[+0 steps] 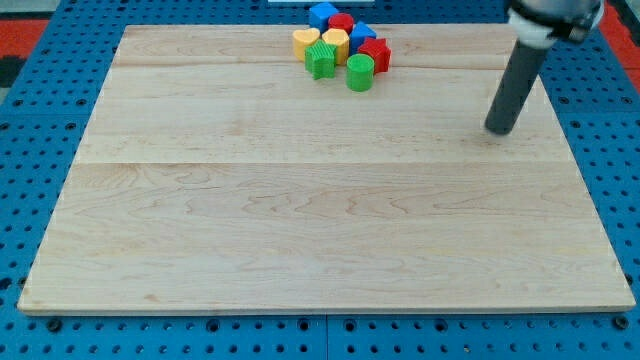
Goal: Point your arm at the center of the board
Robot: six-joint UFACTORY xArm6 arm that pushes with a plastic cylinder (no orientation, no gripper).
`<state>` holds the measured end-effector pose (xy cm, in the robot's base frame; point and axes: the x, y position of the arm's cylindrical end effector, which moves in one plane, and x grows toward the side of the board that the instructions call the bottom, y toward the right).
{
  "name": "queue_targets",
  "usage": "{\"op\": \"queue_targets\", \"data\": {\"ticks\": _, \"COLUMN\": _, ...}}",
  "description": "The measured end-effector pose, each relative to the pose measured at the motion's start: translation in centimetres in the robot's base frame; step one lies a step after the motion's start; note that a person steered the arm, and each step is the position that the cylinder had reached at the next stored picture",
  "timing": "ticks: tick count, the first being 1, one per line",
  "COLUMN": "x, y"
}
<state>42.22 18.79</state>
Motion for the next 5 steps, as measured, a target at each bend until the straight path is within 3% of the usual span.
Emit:
{"op": "queue_targets", "data": {"ticks": 1, "x": 3.9, "y": -5.1}}
{"op": "queue_targets", "data": {"ticks": 2, "x": 4.5, "y": -7.8}}
{"op": "queue_targets", "data": {"ticks": 3, "x": 4.7, "y": -16.7}}
{"op": "queue_targets", "data": {"ticks": 4, "x": 4.7, "y": -18.9}}
{"op": "queue_targets", "data": {"ticks": 5, "x": 4.7, "y": -15.6}}
